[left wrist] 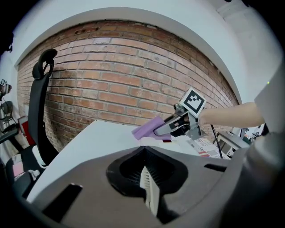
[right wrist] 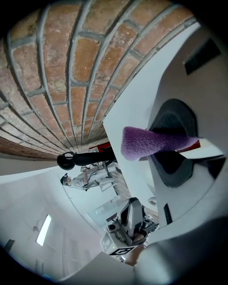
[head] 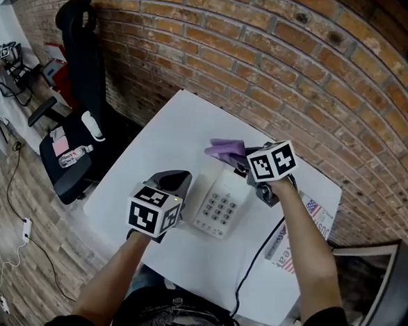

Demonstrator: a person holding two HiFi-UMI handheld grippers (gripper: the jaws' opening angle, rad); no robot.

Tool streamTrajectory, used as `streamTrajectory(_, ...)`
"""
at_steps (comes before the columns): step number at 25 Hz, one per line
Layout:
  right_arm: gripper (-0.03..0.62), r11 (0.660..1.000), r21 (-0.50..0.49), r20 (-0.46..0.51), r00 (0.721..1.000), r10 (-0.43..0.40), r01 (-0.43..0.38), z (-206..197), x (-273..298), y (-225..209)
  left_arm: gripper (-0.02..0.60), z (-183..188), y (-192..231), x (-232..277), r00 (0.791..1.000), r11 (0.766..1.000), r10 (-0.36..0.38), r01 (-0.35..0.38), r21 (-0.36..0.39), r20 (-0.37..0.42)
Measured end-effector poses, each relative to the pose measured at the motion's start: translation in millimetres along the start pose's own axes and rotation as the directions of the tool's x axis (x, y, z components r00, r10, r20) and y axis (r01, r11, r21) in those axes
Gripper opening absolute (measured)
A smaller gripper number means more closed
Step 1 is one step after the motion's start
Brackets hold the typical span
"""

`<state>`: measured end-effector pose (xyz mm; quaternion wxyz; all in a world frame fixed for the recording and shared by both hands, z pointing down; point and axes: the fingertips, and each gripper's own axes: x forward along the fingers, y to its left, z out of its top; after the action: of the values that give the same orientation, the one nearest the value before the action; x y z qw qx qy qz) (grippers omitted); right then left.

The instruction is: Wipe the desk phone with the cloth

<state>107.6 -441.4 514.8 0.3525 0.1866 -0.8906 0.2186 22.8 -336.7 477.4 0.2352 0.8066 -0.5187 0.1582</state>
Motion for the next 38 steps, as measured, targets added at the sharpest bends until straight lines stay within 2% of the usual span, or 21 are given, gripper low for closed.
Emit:
streamTrajectory(11, 0.048, 0.998, 0.05, 0.02, 0.999, -0.046, 0.045, -24, -27, -16, 0.006, 10, -17, 12, 1.0, 1.0, -0.025, 0.025, 0.006, 0.007)
streamTrajectory(19, 0.048, 0.99, 0.052, 0.167, 0.976, -0.142, 0.135, -2, -70, -6, 0.006, 27, -23, 6, 0.999, 0.999, -0.038, 0.037, 0.018, 0.032)
streamTrajectory(24, 0.048, 0.979, 0.07, 0.276, 0.939, -0.203, 0.19, 11, -105, 16, 0.006, 44, -26, -3, 0.996, 0.997, -0.058, 0.055, 0.051, 0.061)
streamTrajectory(29, 0.048, 0.956, 0.118, 0.346, 0.892, -0.292, 0.268, 16, -133, 43, 0.006, 56, -26, -22, 0.992, 0.994, -0.091, 0.084, 0.076, 0.088)
streamTrajectory(38, 0.048, 0.899, 0.238, 0.434, 0.787, -0.438, 0.369, 6, -163, 103, 0.006, 65, -27, -64, 0.979, 0.981, -0.164, 0.148, 0.128, 0.122)
